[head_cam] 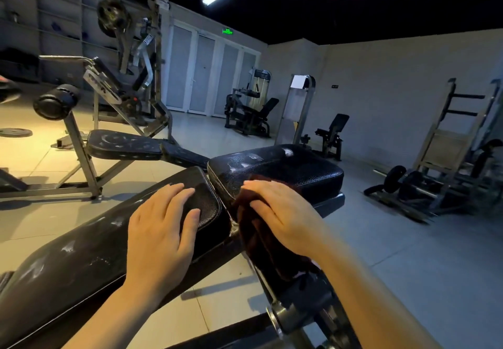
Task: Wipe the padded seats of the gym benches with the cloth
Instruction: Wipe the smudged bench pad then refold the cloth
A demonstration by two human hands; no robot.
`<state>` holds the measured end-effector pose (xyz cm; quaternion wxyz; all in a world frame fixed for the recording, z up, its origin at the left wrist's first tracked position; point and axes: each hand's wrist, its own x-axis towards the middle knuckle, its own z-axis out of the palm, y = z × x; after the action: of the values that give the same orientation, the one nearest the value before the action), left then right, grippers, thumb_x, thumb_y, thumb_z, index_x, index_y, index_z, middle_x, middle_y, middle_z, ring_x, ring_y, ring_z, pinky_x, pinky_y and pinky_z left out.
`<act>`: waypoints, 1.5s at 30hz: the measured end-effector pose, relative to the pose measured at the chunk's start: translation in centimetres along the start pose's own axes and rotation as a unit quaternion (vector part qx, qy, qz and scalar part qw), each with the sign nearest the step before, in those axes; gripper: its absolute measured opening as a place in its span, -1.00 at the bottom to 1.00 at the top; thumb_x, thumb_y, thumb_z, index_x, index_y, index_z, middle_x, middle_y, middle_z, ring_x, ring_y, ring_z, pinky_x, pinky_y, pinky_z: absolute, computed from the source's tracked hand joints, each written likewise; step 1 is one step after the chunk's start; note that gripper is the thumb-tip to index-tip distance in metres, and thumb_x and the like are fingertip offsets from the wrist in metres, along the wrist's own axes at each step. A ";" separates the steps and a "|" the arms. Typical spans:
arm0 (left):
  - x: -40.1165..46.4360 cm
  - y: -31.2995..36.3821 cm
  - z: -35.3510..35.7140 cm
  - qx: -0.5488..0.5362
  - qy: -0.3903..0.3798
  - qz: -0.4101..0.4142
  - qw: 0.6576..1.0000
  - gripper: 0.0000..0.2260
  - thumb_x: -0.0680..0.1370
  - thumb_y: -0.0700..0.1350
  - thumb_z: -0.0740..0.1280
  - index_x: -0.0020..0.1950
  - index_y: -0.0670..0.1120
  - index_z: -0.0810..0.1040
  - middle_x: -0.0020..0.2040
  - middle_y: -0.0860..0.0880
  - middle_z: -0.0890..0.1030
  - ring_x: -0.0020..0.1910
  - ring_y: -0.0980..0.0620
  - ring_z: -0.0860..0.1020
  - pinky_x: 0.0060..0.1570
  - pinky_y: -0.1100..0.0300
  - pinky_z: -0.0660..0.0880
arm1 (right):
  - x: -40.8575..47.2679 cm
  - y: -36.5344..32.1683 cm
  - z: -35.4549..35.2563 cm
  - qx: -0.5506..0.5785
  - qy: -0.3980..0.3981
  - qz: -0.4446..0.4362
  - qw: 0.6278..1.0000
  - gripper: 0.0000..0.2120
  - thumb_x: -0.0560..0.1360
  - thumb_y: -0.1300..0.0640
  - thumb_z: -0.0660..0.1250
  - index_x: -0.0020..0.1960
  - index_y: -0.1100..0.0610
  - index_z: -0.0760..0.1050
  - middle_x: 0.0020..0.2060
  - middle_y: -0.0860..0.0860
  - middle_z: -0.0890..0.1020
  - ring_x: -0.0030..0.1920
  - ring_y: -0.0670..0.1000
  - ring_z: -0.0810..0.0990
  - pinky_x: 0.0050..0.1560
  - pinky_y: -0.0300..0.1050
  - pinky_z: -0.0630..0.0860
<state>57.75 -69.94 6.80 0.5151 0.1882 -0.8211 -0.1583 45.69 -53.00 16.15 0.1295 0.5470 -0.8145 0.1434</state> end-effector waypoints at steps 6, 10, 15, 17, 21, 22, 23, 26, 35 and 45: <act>0.1 -0.6 0.8 0.067 -0.013 -0.012 0.998 -0.53 0.61 0.16 0.01 0.35 -0.05 0.46 0.33 -0.10 0.51 0.37 -0.13 0.39 0.35 -0.19 0.25 | 0.7 6.8 -3.6 -0.061 0.033 0.203 0.977 -0.56 0.69 -0.01 0.02 0.52 0.09 0.24 0.49 0.01 0.32 0.50 0.01 0.24 0.48 -0.11 0.08; 0.1 -0.2 1.0 0.079 -0.013 -0.016 0.997 -0.52 0.61 0.17 0.00 0.34 -0.06 0.48 0.31 -0.11 0.53 0.35 -0.16 0.43 0.32 -0.18 0.30 | 2.9 8.3 -4.4 -0.082 0.038 0.257 0.962 -0.55 0.70 -0.02 -0.02 0.49 0.15 0.31 0.44 0.09 0.41 0.44 0.08 0.35 0.41 -0.06 0.22; 0.3 0.0 1.1 0.070 -0.005 -0.017 0.997 -0.54 0.62 0.13 0.02 0.34 -0.07 0.49 0.29 -0.10 0.56 0.34 -0.14 0.45 0.30 -0.11 0.32 | 4.0 1.7 -1.1 -0.072 0.052 0.165 0.982 -0.64 0.69 -0.03 0.00 0.28 0.06 0.48 0.12 -0.02 0.60 0.13 -0.04 0.53 0.22 -0.14 0.34; 0.2 -0.1 1.0 0.050 0.002 -0.019 0.999 -0.57 0.62 0.11 0.03 0.35 -0.06 0.47 0.30 -0.09 0.55 0.35 -0.12 0.44 0.31 -0.10 0.29 | 4.1 -1.5 0.9 -0.068 0.060 0.100 0.991 -0.61 0.69 -0.04 0.00 0.36 0.06 0.45 0.24 -0.05 0.57 0.24 -0.08 0.48 0.38 -0.14 0.22; 0.1 0.0 0.3 -0.030 0.025 -0.039 0.998 -0.60 0.63 0.08 0.03 0.33 -0.06 0.47 0.25 -0.08 0.57 0.29 -0.10 0.47 0.29 -0.09 0.31 | 3.3 -4.6 3.7 -0.055 0.067 0.010 0.996 -0.57 0.68 -0.05 -0.01 0.45 0.05 0.39 0.43 -0.06 0.43 0.47 -0.10 0.28 0.47 -0.20 -0.04; 0.2 0.0 0.1 -0.048 0.028 -0.046 0.997 -0.60 0.63 0.07 0.03 0.32 -0.07 0.48 0.23 -0.07 0.58 0.26 -0.08 0.49 0.27 -0.06 0.31 | 2.9 -4.9 3.9 -0.047 0.068 -0.005 0.997 -0.56 0.67 -0.06 -0.02 0.43 0.05 0.41 0.41 -0.05 0.45 0.46 -0.11 0.29 0.45 -0.23 -0.05; 0.2 0.0 -0.1 -0.067 0.028 -0.052 0.996 -0.61 0.63 0.06 0.04 0.31 -0.08 0.49 0.21 -0.06 0.59 0.23 -0.06 0.50 0.24 -0.01 0.32 | 2.5 -5.1 4.1 -0.029 0.074 -0.014 0.997 -0.54 0.66 -0.06 -0.02 0.41 0.07 0.44 0.38 -0.04 0.49 0.44 -0.12 0.32 0.44 -0.26 -0.06; 0.0 -0.5 -1.0 -0.129 0.012 -0.069 0.989 -0.62 0.61 0.05 0.08 0.30 -0.09 0.50 0.20 -0.04 0.58 0.23 0.01 0.47 0.24 0.09 0.30 | 1.7 -5.4 3.7 0.115 0.090 0.014 0.989 -0.62 0.68 0.01 0.04 0.15 0.16 0.59 0.08 0.01 0.65 0.13 -0.12 0.50 0.42 -0.25 0.16; -1.2 -0.2 -7.1 -0.151 -0.064 -0.160 0.973 -0.82 0.65 0.00 0.19 -0.06 0.12 0.57 -0.03 0.21 0.53 0.04 0.17 0.47 0.07 0.31 0.36 | -1.7 -9.7 6.3 0.540 0.066 0.069 0.836 -0.63 0.61 -0.10 0.04 0.12 0.02 0.56 0.00 0.06 0.66 -0.01 0.03 0.64 0.12 -0.03 0.58; -1.3 0.6 -14.9 -0.374 -0.250 -0.425 0.785 -0.61 0.52 0.22 0.22 0.06 -0.03 0.62 -0.03 -0.11 0.66 -0.03 -0.05 0.56 -0.01 0.05 0.49 | -4.2 -15.8 8.9 0.508 -0.021 -0.033 0.860 -0.57 0.63 -0.18 0.05 0.37 0.01 0.41 0.25 0.02 0.56 0.28 -0.08 0.51 0.31 -0.09 0.45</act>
<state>71.61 -69.75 12.32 0.2022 0.2639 -0.6348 -0.6975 61.38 -58.42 7.85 -0.1792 0.5662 -0.6129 0.5212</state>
